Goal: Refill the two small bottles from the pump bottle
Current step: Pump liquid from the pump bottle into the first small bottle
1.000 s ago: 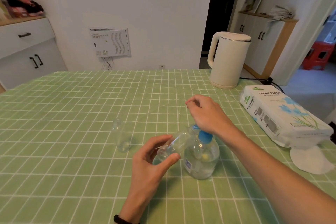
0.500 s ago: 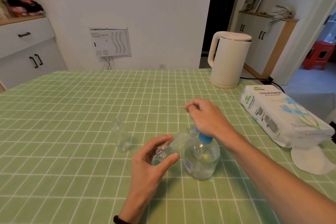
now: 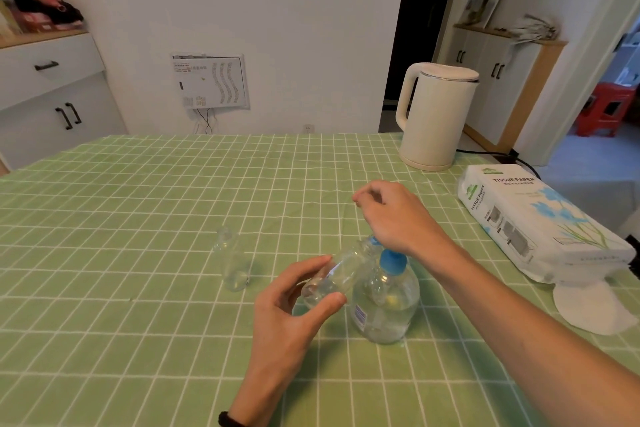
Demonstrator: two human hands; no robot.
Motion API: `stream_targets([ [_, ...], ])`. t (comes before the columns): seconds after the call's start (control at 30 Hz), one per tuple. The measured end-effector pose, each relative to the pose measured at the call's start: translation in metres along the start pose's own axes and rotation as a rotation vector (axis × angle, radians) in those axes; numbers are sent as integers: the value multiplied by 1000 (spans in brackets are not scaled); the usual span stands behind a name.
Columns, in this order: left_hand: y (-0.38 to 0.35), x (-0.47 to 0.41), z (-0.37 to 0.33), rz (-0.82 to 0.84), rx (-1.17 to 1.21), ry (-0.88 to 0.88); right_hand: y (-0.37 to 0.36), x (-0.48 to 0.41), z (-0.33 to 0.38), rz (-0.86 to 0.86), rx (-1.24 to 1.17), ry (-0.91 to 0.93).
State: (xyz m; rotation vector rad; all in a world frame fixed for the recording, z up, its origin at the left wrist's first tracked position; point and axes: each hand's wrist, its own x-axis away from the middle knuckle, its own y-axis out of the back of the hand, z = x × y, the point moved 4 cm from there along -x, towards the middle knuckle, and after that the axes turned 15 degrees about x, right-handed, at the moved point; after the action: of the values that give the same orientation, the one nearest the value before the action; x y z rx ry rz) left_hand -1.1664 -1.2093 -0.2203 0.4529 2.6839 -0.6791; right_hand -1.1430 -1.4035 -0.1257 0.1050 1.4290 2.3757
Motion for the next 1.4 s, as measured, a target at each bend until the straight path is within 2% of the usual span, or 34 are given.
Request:
stream_targets([
  [0.3,4,1,0,11,-70,15,-9,3,-6,18,-4,-19],
  [0.57,-2,0,-2,8,-21,-6,3,1,2,-22,10,27],
  [0.93,3,0,1,8,-40,-3,-9,4,-5,21,-4,-12],
  [1.4,-1,0,-2,14,-13,-4,-1,0,-2,-27,-48,6],
])
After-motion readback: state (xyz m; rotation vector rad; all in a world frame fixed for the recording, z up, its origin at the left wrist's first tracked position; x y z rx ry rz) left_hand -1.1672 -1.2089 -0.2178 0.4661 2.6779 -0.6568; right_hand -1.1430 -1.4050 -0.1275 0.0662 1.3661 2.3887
